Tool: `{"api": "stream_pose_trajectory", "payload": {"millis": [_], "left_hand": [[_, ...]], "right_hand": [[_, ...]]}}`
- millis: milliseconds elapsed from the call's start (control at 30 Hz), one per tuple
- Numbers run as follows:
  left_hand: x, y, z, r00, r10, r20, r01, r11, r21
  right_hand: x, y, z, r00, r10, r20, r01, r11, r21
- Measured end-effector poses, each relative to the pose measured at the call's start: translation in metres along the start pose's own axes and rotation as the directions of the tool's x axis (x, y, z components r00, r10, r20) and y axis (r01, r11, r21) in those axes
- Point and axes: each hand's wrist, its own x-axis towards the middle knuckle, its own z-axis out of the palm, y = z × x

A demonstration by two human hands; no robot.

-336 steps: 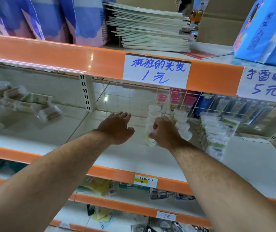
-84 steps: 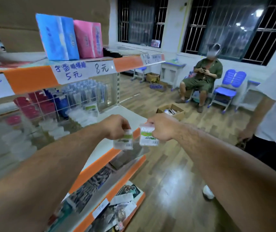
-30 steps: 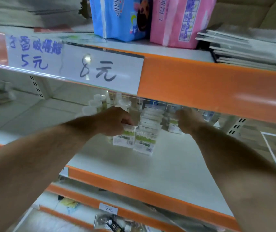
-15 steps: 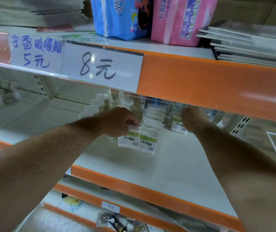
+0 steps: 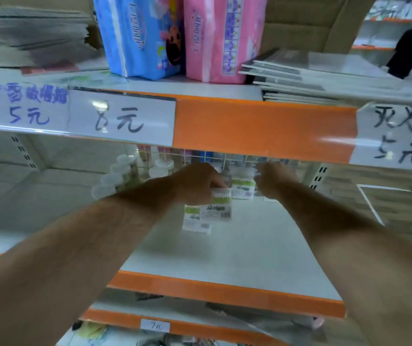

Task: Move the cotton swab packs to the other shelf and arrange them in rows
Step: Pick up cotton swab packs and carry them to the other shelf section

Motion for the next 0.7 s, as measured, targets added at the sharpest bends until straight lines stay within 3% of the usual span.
{"api": "stream_pose_trajectory", "payload": {"millis": [167, 333, 467, 700], "left_hand": [[0.048, 0.025, 0.028, 0.996, 0.080, -0.025, -0.077, 0.992, 0.101], [0.073, 0.042, 0.053, 0.997, 0.082, 0.010, -0.082, 0.975, 0.205], [0.085, 0.030, 0.067, 0.999, 0.016, -0.033, -0.008, 0.972, 0.233], [0.099, 0.022, 0.074, 0.996, -0.002, -0.095, 0.026, 0.967, 0.254]], "right_hand": [[-0.028, 0.019, -0.019, 0.992, 0.043, 0.122, -0.028, 0.992, -0.122], [-0.064, 0.041, -0.037, 0.981, 0.074, 0.178, -0.051, 0.990, -0.128], [-0.084, 0.055, -0.047, 0.979, 0.141, 0.144, -0.128, 0.988, -0.091], [-0.090, 0.075, -0.046, 0.993, 0.086, 0.084, -0.073, 0.987, -0.142]]}}
